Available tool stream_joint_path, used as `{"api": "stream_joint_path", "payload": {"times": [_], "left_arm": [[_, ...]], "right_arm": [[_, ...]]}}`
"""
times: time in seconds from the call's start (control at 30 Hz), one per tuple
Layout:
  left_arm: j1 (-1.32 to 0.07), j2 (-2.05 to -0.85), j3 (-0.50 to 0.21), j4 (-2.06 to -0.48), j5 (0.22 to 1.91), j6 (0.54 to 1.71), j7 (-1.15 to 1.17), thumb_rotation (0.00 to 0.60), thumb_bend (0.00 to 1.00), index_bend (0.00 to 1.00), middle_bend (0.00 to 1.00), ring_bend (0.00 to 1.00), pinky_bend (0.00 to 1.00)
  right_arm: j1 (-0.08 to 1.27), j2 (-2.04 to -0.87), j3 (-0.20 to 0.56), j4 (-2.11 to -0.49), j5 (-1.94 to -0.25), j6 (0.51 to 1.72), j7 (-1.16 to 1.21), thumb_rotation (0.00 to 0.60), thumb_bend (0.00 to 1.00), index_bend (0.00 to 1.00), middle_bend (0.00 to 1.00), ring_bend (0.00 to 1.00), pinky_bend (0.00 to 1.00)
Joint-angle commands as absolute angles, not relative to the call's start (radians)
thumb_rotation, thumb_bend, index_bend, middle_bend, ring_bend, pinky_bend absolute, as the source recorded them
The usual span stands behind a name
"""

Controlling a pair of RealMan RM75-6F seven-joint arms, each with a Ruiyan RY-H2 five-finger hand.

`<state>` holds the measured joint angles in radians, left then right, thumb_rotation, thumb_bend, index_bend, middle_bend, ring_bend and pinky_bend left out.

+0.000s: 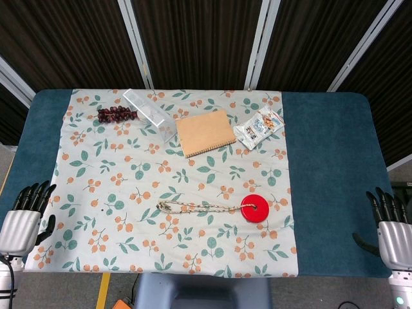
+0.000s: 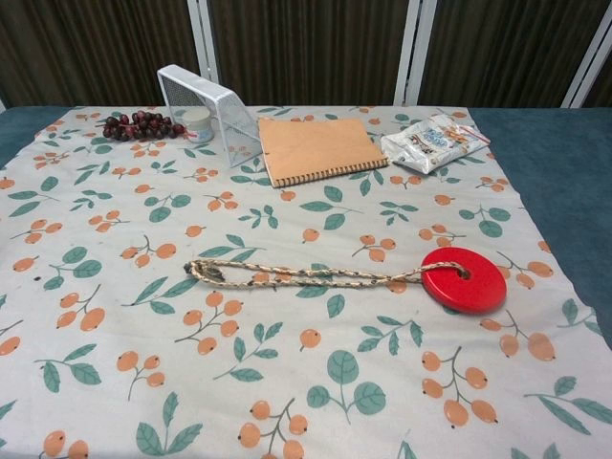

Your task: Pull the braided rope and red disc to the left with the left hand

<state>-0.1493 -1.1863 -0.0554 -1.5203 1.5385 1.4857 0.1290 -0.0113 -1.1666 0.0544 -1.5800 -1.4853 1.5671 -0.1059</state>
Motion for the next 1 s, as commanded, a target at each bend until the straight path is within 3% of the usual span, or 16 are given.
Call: {"api": "stream_joint_path", "payload": {"times": [0.03, 0.47, 0.73, 1.0], "left_arm": [[-0.151, -1.188, -0.056, -1.520, 1.537, 1.484, 0.125, 0.600, 0.57, 0.00, 0.05, 0.00, 0.11], [-0.210, -1.216, -0.032, -1.528, 1.625, 1.434, 0.082, 0.600, 0.57, 0.03, 0.08, 0.02, 0.12], [-0.388, -1.271, -0.051, -1.531, 1.713, 1.250, 0.117, 0.600, 0.57, 0.04, 0.09, 0.02, 0.13], [-0.536, -1.322, -0.076, -1.528, 1.669, 1.038, 0.179, 0.600, 0.57, 0.06, 0.08, 0.01, 0.14]], "right_arm": [[-0.009, -1.169, 0.057, -1.575, -1.481, 1.562, -0.101, 0.600, 0.29, 0.00, 0.00, 0.00, 0.00], [-0.013, -1.158, 0.066, -1.581, -1.466, 1.558, -0.090, 0.600, 0.29, 0.00, 0.00, 0.00, 0.00], [-0.018, -1.156, 0.082, -1.568, -1.433, 1.556, -0.074, 0.600, 0.29, 0.00, 0.00, 0.00, 0.00], [-0.020, -1.139, 0.090, -1.574, -1.439, 1.566, -0.060, 0.600, 0.29, 0.00, 0.00, 0.00, 0.00]]}}
